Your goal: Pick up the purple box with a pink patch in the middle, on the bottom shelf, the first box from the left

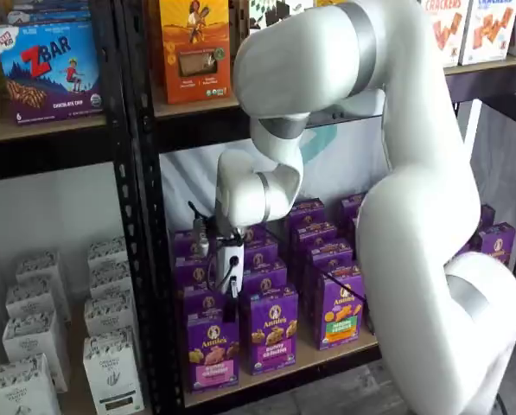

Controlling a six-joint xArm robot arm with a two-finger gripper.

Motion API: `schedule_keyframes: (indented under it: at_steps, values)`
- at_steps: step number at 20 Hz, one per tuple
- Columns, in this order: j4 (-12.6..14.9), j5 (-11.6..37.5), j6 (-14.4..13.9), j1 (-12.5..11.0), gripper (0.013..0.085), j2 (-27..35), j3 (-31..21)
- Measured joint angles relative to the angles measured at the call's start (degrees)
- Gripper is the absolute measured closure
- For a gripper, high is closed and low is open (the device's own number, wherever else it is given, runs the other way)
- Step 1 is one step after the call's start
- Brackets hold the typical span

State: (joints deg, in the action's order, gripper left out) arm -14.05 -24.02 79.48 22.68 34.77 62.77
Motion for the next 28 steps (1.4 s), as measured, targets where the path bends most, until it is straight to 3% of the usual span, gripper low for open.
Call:
schedule_keyframes:
  at_steps: [2,4,18,28]
  values:
    - [-2.0,-1.1,2.0,-0.3,0.013,0.7,1.4]
    - [-2.2,-1.7,2.3,-0.6,0.013,1.3,2.5]
    - [0.2,-5.1,0.9,-1.5,0.013,7.2,10.4]
    - [0.4,-3.4,1.7,-2.2,0.013,13.1,14.6]
